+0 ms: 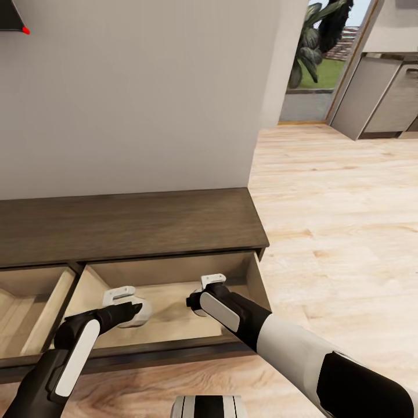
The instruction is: Place each of the two pumpkins and all three candles from the living room inside a cabinet in the living room (use any cabinet), then make sure every cabinet is closed, and position the cauldron so it is next to a table in the living room.
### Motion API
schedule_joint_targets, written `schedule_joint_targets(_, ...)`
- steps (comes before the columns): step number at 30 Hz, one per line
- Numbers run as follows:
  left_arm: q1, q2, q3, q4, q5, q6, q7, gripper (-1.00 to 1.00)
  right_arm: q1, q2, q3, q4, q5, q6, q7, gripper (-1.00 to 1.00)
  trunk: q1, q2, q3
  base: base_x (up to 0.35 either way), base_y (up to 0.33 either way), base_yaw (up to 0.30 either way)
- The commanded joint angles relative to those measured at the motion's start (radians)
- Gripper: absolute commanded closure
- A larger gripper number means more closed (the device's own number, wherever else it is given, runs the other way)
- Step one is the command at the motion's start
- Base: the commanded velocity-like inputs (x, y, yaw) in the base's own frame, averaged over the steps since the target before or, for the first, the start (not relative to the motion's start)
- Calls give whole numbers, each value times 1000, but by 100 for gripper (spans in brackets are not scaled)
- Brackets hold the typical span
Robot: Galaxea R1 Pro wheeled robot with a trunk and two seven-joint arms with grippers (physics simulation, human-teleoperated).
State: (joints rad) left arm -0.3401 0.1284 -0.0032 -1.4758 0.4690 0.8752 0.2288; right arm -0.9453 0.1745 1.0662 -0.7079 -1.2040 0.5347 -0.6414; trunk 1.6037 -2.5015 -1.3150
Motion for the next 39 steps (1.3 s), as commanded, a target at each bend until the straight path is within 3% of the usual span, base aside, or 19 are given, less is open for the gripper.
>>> schedule_joint_targets(1, 0, 0, 0, -1, 7, 4, 8, 100, -1, 0, 3, -1, -6, 1, -6, 100, 0, 0, -1, 0, -113, 0)
schedule_joint_targets(19, 0, 0, 0, 0, 7, 4, 8, 100, -1, 0, 3, -1, -6, 1, -6, 100, 0, 0, -1, 3, -146, 0)
schedule_joint_targets(39, 0, 0, 2, 2, 8, 4, 7, 100, -1, 0, 3, -1, -7, 1, -6, 100, 0, -1, -5, 55, -21, 0)
